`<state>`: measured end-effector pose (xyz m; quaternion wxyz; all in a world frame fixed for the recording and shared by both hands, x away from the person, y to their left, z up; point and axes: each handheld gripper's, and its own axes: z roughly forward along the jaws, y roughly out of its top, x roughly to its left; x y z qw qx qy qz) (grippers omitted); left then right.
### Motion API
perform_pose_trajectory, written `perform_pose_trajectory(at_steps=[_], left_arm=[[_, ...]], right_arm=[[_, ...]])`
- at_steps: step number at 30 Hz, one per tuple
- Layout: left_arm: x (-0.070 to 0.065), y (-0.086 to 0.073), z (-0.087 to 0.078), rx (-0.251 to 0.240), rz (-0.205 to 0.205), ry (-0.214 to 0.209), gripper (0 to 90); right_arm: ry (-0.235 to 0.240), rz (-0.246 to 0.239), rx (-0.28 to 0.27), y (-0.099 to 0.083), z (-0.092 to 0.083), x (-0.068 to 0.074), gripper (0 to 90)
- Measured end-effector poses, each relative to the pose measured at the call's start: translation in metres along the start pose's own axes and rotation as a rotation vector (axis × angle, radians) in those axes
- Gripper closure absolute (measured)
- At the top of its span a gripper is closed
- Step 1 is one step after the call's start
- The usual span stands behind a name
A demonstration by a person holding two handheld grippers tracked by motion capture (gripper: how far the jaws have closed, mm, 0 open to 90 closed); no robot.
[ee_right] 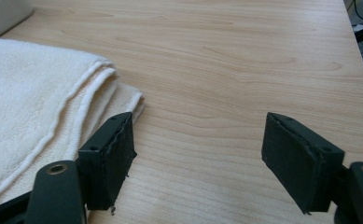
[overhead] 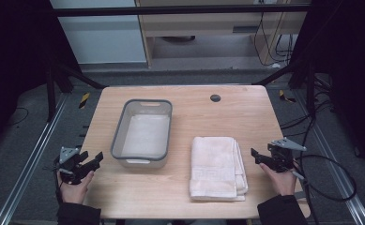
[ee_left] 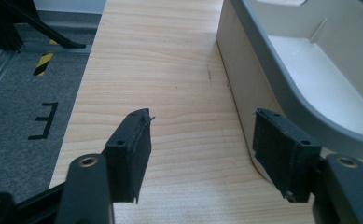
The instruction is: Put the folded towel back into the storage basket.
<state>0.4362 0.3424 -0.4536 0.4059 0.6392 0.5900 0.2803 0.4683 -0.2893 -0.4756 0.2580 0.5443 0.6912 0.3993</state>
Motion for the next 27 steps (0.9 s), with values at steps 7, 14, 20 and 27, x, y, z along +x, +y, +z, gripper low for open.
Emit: perform_pose_trajectory(at_steps=[7, 14, 20, 27], left_arm=[[-0.004, 0.004, -0.008, -0.032, 0.002, -0.006, 40.8], [-0.014, 0.008, -0.014, -0.052, 0.028, -0.033, 40.6], [-0.019, 0.012, -0.016, -0.06, 0.032, -0.056, 41.8], [-0.025, 0.016, -0.02, -0.067, 0.041, -0.074, 43.6]], right_arm=[[0.024, -0.025, -0.017, 0.004, -0.004, 0.007, 26.0], [0.052, -0.045, -0.064, 0.01, -0.012, 0.013, 26.8], [0.069, -0.049, -0.071, 0.013, -0.015, 0.013, 28.5], [0.09, -0.039, -0.085, 0.018, -0.021, 0.014, 34.2]])
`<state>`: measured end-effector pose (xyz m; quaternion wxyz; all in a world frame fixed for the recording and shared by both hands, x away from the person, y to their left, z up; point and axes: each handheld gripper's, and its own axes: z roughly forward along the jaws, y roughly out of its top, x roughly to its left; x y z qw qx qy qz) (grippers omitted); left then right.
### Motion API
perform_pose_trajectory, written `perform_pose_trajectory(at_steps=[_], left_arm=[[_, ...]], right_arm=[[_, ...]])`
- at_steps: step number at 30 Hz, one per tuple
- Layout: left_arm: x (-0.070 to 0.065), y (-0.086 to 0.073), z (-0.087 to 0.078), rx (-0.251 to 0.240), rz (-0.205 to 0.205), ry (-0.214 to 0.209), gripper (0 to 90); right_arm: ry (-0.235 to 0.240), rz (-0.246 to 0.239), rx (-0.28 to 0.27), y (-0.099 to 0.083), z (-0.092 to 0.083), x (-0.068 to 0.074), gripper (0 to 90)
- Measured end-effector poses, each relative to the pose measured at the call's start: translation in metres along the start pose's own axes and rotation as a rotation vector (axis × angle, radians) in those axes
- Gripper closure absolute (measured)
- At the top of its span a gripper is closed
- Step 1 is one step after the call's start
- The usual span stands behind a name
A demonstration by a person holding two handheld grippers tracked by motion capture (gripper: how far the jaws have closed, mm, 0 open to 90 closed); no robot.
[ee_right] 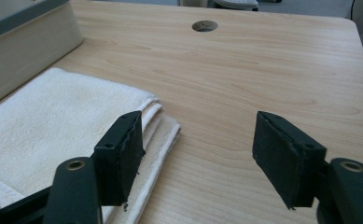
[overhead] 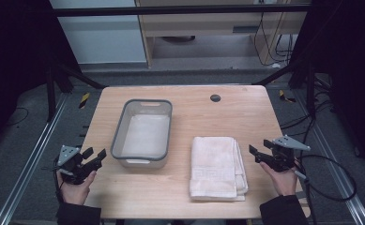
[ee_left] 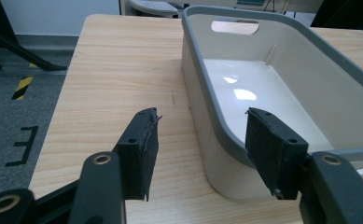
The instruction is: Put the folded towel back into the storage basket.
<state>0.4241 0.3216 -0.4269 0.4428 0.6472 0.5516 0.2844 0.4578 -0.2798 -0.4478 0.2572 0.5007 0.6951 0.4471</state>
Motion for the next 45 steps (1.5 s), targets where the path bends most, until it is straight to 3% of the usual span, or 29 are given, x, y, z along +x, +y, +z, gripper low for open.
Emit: perform_pose_trajectory(at_steps=[10, 18, 31, 41, 45], left_arm=[[-0.011, 0.009, 0.002, -0.008, 0.029, -0.006, 42.2], [-0.03, 0.021, 0.008, -0.012, 0.062, -0.027, 41.0], [-0.073, 0.036, 0.021, -0.02, 0.12, -0.106, 37.7], [-0.11, 0.038, 0.032, -0.035, 0.16, -0.163, 35.8], [-0.127, 0.035, 0.036, -0.045, 0.195, -0.175, 34.0]], right_arm=[[0.016, 0.003, -0.008, 0.009, -0.007, -0.001, 36.3], [0.03, -0.013, -0.007, 0.021, -0.008, -0.003, 33.6], [0.115, -0.01, -0.035, 0.039, 0.005, 0.007, 24.9], [0.112, -0.018, -0.054, 0.054, 0.005, 0.006, 23.4], [0.114, -0.011, -0.054, 0.059, 0.008, 0.005, 23.0]])
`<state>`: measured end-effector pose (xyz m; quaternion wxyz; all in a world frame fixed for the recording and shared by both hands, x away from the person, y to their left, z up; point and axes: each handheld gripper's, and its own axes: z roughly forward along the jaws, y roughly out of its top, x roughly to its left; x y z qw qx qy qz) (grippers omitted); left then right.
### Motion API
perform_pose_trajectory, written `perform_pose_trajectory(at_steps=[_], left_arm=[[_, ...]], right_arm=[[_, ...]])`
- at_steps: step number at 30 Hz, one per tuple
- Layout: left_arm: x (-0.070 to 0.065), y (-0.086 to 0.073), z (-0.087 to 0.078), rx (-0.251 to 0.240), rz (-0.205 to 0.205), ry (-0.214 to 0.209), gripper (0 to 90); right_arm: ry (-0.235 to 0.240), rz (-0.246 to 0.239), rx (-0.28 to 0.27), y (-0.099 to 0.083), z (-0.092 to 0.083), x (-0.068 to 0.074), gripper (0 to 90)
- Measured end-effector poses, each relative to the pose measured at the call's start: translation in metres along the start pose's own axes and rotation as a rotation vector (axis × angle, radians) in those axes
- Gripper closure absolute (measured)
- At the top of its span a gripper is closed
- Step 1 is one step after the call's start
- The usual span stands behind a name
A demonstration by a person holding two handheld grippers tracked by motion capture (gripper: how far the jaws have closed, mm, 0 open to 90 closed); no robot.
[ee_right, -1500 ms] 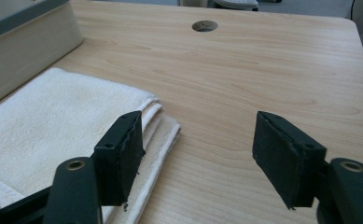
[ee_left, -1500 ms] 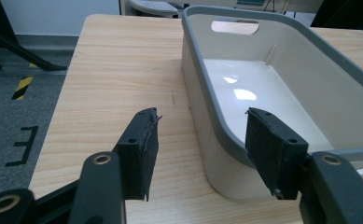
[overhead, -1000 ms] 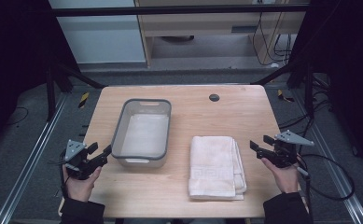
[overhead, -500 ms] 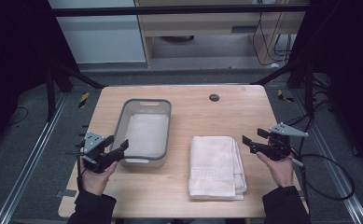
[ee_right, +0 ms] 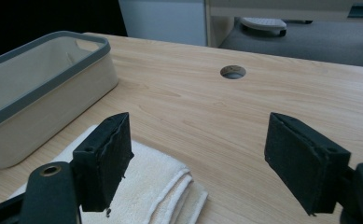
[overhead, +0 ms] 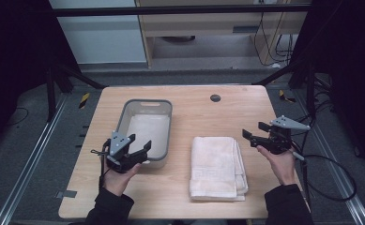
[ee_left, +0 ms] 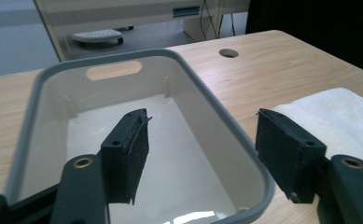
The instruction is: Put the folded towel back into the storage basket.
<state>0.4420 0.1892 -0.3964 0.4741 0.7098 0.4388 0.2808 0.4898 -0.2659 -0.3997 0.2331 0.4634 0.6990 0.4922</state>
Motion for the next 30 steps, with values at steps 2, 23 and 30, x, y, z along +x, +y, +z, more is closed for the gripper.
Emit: perform_pose_trajectory(at_steps=[2, 23, 30], left_arm=[[-0.007, -0.001, 0.004, 0.001, -0.001, -0.016, 33.2], [-0.063, -0.015, 0.026, 0.06, 0.052, -0.102, 33.3], [-0.074, -0.022, 0.032, 0.095, 0.054, -0.123, 36.1]], right_arm=[[0.004, -0.004, 0.004, 0.0, 0.003, 0.0, 23.0], [0.021, -0.045, 0.086, -0.011, 0.033, 0.01, 23.2], [0.03, -0.049, 0.114, -0.015, 0.039, 0.013, 23.7]])
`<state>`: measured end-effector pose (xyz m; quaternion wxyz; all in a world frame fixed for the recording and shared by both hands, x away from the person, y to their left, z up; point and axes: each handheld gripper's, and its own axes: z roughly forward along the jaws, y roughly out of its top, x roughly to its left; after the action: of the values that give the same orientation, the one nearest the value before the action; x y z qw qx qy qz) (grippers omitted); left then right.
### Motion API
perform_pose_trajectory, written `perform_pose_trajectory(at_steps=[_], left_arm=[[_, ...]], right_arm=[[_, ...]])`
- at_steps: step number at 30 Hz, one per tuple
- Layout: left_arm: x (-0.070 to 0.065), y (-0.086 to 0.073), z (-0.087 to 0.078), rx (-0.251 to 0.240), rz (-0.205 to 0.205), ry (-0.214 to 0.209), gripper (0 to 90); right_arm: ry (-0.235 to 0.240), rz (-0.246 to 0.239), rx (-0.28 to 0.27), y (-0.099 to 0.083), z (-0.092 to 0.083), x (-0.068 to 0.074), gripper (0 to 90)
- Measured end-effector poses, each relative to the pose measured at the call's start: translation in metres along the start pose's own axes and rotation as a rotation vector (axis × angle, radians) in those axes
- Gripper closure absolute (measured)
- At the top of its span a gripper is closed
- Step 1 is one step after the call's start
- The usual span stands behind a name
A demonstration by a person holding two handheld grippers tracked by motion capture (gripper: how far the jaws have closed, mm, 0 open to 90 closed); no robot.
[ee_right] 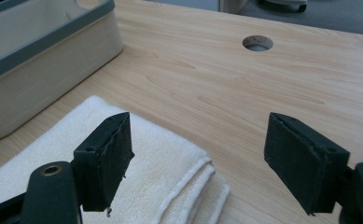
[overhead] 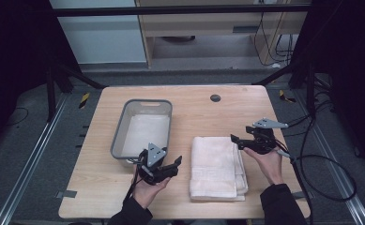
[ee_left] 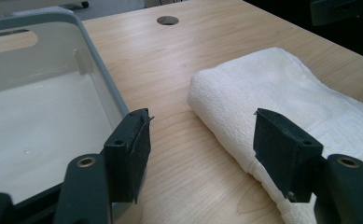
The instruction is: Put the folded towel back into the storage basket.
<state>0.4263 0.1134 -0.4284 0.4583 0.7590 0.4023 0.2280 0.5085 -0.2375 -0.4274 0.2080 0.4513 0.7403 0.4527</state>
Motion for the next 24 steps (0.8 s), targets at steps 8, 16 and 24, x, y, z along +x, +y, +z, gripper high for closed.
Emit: perform_pose_trajectory(at_steps=[8, 16, 24], left_arm=[[-0.014, -0.007, 0.008, 0.046, 0.023, -0.033, 38.6], [-0.023, -0.015, 0.016, 0.072, 0.034, -0.051, 38.1], [-0.029, -0.021, 0.021, 0.096, 0.04, -0.07, 38.0]], right_arm=[[0.015, 0.028, 0.037, -0.008, 0.006, 0.001, 25.1], [0.003, 0.009, 0.07, -0.015, 0.013, 0.003, 27.4], [0.018, 0.015, 0.084, -0.022, 0.021, 0.005, 27.0]])
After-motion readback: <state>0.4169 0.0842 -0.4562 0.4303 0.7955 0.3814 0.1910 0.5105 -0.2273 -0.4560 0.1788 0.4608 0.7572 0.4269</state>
